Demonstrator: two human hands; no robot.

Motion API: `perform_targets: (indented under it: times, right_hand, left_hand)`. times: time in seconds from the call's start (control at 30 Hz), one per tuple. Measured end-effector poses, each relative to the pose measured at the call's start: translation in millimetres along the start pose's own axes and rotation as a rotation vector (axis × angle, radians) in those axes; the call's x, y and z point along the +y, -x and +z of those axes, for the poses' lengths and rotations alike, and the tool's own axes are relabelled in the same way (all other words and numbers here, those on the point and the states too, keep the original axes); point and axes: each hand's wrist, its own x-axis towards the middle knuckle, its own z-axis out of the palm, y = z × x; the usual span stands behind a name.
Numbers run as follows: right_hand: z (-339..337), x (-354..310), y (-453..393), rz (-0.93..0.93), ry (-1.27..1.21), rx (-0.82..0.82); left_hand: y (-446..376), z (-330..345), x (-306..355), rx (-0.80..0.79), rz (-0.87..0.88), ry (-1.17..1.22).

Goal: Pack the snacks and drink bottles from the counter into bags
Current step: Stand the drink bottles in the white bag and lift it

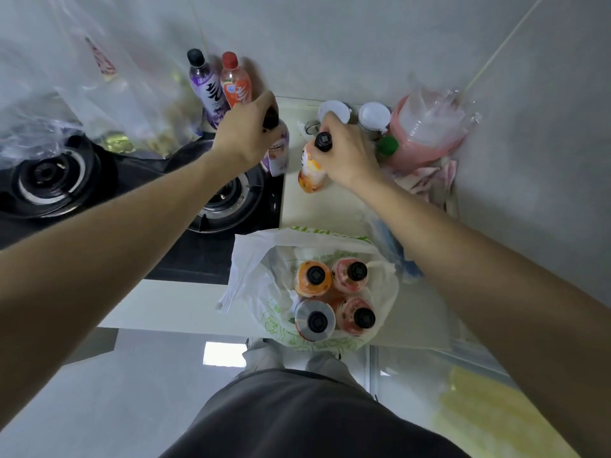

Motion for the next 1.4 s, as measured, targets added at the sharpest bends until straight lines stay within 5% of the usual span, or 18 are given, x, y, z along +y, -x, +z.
perform_targets:
  times: [0.57, 1.0, 1.4]
  right_hand:
    - [-94.4, -6.2, 130.1, -0.041, -0.248, 0.102]
    - [-64.1, 3.2, 130.6, -0.009, -0.137, -0.091]
    - [-40.8, 12.2, 128.3, 0.024, -0.188, -0.046]
  left_hand:
    - [123.3, -57.9, 89.1, 0.089, 0.078, 0.104]
    - [150.7, -20.3, 82.5, -0.105, -0.082, 0.126]
    - [138.3, 20.5, 55.6, -0.099, -0.104, 0.101]
